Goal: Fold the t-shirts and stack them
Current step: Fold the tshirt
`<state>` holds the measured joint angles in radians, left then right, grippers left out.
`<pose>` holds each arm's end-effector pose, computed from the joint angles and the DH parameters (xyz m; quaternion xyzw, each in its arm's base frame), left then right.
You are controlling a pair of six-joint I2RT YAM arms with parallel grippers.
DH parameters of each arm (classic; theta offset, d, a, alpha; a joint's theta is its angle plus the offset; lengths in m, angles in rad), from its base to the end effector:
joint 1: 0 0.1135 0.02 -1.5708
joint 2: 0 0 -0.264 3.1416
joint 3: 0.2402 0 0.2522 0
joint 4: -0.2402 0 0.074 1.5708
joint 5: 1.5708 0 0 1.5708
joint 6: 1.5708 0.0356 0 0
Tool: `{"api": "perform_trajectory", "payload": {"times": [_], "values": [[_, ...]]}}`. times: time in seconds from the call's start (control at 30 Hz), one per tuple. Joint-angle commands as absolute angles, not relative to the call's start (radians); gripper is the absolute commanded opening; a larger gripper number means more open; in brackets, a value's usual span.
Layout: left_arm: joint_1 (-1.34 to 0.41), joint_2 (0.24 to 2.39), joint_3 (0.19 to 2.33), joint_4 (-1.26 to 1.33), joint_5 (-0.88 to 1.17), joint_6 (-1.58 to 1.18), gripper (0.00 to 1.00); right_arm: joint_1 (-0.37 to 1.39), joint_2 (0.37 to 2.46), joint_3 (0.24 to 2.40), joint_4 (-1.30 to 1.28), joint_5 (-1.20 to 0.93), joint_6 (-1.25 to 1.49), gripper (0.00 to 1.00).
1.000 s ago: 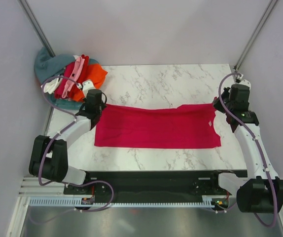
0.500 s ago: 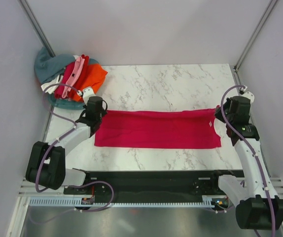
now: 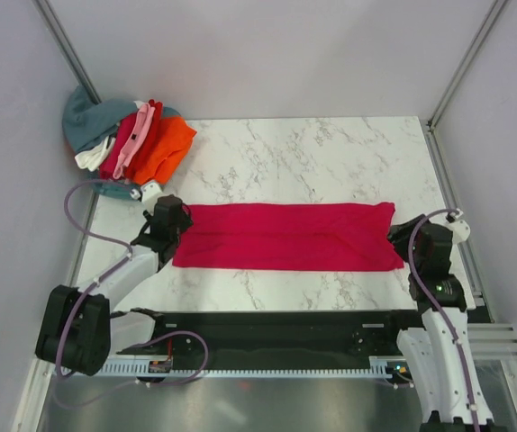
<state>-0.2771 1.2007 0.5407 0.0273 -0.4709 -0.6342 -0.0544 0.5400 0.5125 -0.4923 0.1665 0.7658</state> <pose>0.2353 -0.0501 0.1943 -0.2578 0.8349 -0.0066 0.4863 0.1343 -0.0132 0.2483 0.3820 0.7740 0.1067 0.4937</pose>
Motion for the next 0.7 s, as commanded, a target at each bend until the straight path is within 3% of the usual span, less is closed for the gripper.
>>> {"api": "perform_trajectory", "payload": {"times": [0.0,0.1,0.23,0.43,0.67], "values": [[-0.279,1.109,0.489,0.005,-0.525,-0.732,0.56,-0.057,0.408,0.476,-0.518,0.255,0.841,0.62],[-0.281,1.031,0.466,0.005,-0.514,-0.73,0.56,-0.057,0.333,0.471,-0.508,0.273,0.83,0.65],[-0.279,1.002,0.497,0.005,-0.476,-0.695,0.56,-0.057,0.42,0.491,-0.444,0.19,0.752,0.63],[-0.282,1.107,0.632,-0.081,-0.295,-0.669,0.52,-0.048,0.797,0.59,-0.324,-0.055,0.632,0.58],[-0.339,1.244,0.793,-0.094,0.026,-0.644,0.47,0.076,1.187,0.755,-0.285,-0.072,0.549,0.45]]}}
